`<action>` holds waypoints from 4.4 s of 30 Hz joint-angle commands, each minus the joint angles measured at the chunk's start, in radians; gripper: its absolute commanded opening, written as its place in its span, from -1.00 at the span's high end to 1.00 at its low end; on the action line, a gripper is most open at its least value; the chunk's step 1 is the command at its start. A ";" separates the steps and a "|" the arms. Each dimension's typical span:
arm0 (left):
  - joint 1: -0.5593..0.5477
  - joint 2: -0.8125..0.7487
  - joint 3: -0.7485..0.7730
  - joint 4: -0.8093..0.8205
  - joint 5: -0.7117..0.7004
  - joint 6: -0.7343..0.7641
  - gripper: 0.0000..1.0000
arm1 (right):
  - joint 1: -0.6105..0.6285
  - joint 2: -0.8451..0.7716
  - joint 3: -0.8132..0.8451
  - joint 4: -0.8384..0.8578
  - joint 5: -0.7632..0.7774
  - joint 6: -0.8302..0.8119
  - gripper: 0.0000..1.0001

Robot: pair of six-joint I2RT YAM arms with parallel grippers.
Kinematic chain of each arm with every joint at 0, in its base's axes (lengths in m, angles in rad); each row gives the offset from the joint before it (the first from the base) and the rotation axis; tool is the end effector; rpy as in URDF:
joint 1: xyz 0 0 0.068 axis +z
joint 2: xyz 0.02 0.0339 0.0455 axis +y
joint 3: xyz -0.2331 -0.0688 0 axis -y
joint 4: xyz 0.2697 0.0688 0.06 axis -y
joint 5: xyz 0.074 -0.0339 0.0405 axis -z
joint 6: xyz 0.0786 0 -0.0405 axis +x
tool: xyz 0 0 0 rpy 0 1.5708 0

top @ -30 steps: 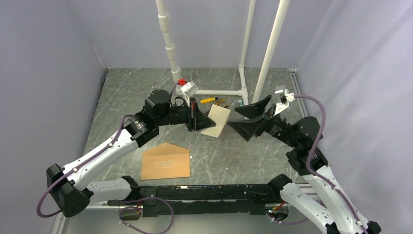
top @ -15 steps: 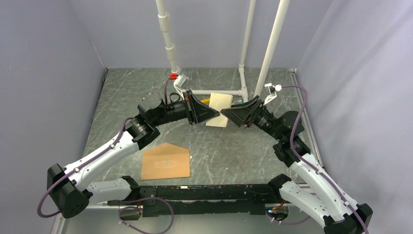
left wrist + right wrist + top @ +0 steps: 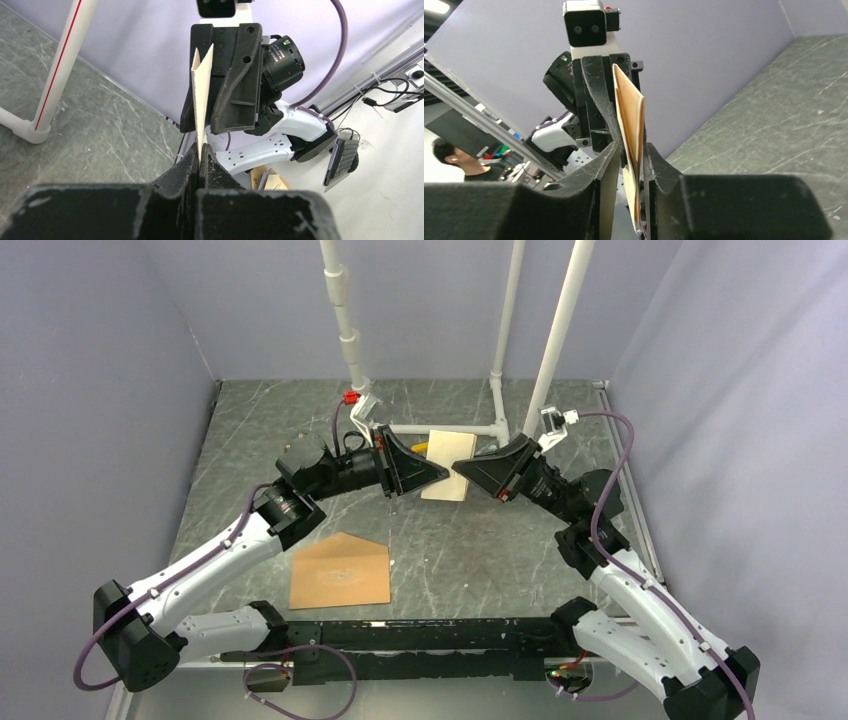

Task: Place the letter into the envelope and seal it

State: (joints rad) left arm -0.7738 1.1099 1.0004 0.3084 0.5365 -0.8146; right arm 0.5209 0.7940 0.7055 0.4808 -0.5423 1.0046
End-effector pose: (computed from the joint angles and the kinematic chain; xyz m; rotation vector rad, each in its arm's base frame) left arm 0.2078 -0.2592 0.3804 0.4865 1.5530 -1.6416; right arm 0.2063 0.1651 0.3697 -0.2149 1.4007 1.6154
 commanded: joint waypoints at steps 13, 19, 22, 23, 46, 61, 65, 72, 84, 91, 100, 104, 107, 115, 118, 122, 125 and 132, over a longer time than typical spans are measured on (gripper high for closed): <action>-0.003 -0.081 -0.002 -0.794 -0.748 -0.025 -0.44 | 0.005 0.029 0.120 -0.537 0.289 -0.217 1.00; -0.003 -0.036 -0.048 -1.242 -0.901 -0.278 -0.65 | 0.015 0.090 0.053 -0.574 0.315 -0.249 1.00; -0.003 -0.034 -0.129 -1.307 -0.852 -0.402 -0.71 | 0.027 0.117 0.031 -0.550 0.315 -0.250 1.00; -0.002 -0.043 -0.166 -1.298 -0.838 -0.434 -0.74 | 0.031 0.125 0.027 -0.541 0.314 -0.252 1.00; 0.014 0.365 -0.223 -0.788 -0.625 -0.034 -0.77 | 0.057 0.177 0.042 -0.583 0.337 -0.266 1.00; -0.024 0.472 0.087 -0.822 -0.533 0.272 -0.70 | 0.072 0.193 0.012 -0.654 0.362 -0.304 1.00; -0.023 0.329 0.062 -0.876 -0.640 0.149 -0.75 | 0.100 0.250 0.013 -0.618 0.329 -0.349 1.00; 0.019 0.143 -0.120 -1.031 -0.776 -0.204 -0.61 | 0.241 0.516 0.147 -0.567 0.399 -0.421 1.00; 0.192 0.066 -0.330 -0.881 -0.580 -0.232 -0.48 | 0.243 0.886 0.395 -0.638 0.186 -0.656 1.00; 0.195 0.039 -0.393 -0.892 -0.614 -0.286 -0.47 | 0.241 0.986 0.452 -0.682 0.237 -0.658 1.00; 0.195 0.062 -0.493 -0.765 -0.546 -0.347 -0.43 | 0.244 1.076 0.450 -0.723 0.106 -0.637 1.00; 0.196 0.091 -0.523 -0.711 -0.506 -0.372 -0.35 | 0.251 1.065 0.400 -0.667 0.092 -0.578 1.00; 0.196 0.108 -0.528 -0.682 -0.496 -0.369 -0.27 | 0.263 1.070 0.388 -0.636 0.081 -0.535 1.00; 0.196 0.130 -0.518 -0.690 -0.508 -0.345 0.01 | 0.311 1.100 0.400 -0.600 0.079 -0.476 1.00; 0.195 0.121 -0.519 -0.697 -0.513 -0.344 0.02 | 0.324 1.100 0.406 -0.603 0.088 -0.469 1.00; 0.196 0.102 -0.519 -0.716 -0.529 -0.347 0.02 | 0.327 1.068 0.410 -0.644 0.152 -0.468 0.75; 0.196 0.090 -0.520 -0.739 -0.535 -0.342 0.01 | 0.326 1.014 0.400 -0.691 0.235 -0.476 0.19; 0.195 0.065 -0.512 -0.776 -0.563 -0.329 -0.02 | 0.330 0.963 0.395 -0.746 0.307 -0.488 -0.11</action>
State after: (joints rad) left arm -0.5793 1.1893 0.5049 -0.3939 0.0326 -1.1667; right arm 0.8463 1.8038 1.0981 -0.2287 -0.3099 0.5270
